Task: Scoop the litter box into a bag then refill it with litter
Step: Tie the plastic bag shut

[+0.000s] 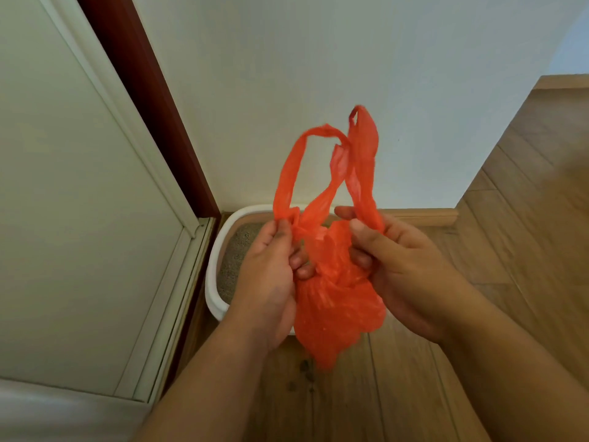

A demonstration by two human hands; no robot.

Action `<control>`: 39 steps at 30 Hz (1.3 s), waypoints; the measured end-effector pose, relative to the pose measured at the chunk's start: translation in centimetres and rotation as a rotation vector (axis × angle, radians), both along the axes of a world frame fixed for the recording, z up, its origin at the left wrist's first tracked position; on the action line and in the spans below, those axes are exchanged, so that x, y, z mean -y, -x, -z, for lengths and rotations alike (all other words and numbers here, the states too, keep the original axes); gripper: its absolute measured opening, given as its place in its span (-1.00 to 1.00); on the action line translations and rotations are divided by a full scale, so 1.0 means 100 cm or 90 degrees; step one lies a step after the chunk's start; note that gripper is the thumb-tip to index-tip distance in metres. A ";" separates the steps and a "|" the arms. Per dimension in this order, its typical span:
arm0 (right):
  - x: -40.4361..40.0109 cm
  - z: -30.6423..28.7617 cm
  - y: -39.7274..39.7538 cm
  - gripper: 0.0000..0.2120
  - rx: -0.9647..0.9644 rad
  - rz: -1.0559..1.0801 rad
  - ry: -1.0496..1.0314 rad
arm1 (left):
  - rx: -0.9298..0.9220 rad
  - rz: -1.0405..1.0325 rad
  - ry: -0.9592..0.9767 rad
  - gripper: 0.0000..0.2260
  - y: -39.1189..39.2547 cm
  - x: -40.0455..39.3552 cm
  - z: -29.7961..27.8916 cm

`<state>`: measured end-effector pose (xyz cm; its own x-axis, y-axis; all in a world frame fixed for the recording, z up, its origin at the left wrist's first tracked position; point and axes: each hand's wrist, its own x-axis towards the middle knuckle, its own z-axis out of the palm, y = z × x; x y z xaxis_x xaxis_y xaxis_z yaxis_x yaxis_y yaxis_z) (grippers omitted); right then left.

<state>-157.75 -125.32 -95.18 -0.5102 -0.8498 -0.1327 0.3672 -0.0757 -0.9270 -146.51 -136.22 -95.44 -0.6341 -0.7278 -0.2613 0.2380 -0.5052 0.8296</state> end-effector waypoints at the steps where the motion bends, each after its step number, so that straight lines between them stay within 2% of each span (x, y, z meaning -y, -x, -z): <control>1: 0.001 -0.001 -0.001 -0.73 -0.018 0.016 0.002 | -0.014 -0.002 -0.006 -0.80 0.000 0.001 0.000; 4: 0.001 -0.005 -0.003 -0.68 0.025 0.042 0.032 | 0.014 0.009 0.018 -0.77 -0.002 0.004 0.000; 7: 0.001 -0.004 -0.004 -0.68 0.035 0.045 0.007 | 0.037 0.013 0.011 -0.72 -0.002 0.005 0.000; 12: 0.004 0.002 0.003 -0.66 -0.024 0.140 -0.052 | 0.028 -0.015 -0.015 -0.70 0.003 0.006 -0.001; 18: 0.001 0.005 0.014 -0.64 -0.042 0.153 -0.078 | 0.053 -0.113 0.002 -0.74 0.000 0.021 0.001; 23: 0.000 0.005 0.014 -0.64 -0.050 0.170 -0.096 | 0.058 -0.073 0.023 -0.75 -0.001 0.018 0.004; 26: -0.003 0.005 0.012 -0.64 -0.057 0.157 -0.092 | 0.018 -0.029 0.021 -0.71 -0.003 0.013 0.004; 29: -0.002 -0.001 0.008 -0.67 -0.014 0.127 -0.066 | -0.043 0.022 0.029 -0.50 -0.004 0.011 0.000; 30: -0.002 -0.002 0.006 -0.69 -0.013 0.109 -0.064 | -0.053 0.038 0.039 -0.49 -0.004 0.009 -0.001; 32: -0.001 -0.002 0.002 -0.70 -0.058 0.076 -0.098 | -0.060 0.069 0.076 -0.58 -0.005 0.006 0.001; 35: -0.004 0.002 -0.002 -0.68 -0.192 0.038 -0.209 | -0.035 0.107 0.151 -0.68 -0.004 -0.001 0.004; 39: -0.003 0.004 -0.006 -0.72 -0.152 -0.060 -0.246 | -0.028 0.125 0.227 -0.76 -0.004 -0.008 0.004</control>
<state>-157.16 -125.03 -95.62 -0.4878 -0.8052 -0.3371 0.1287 0.3156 -0.9401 -146.11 -135.46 -95.86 -0.7753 -0.6314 0.0153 0.2043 -0.2278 0.9520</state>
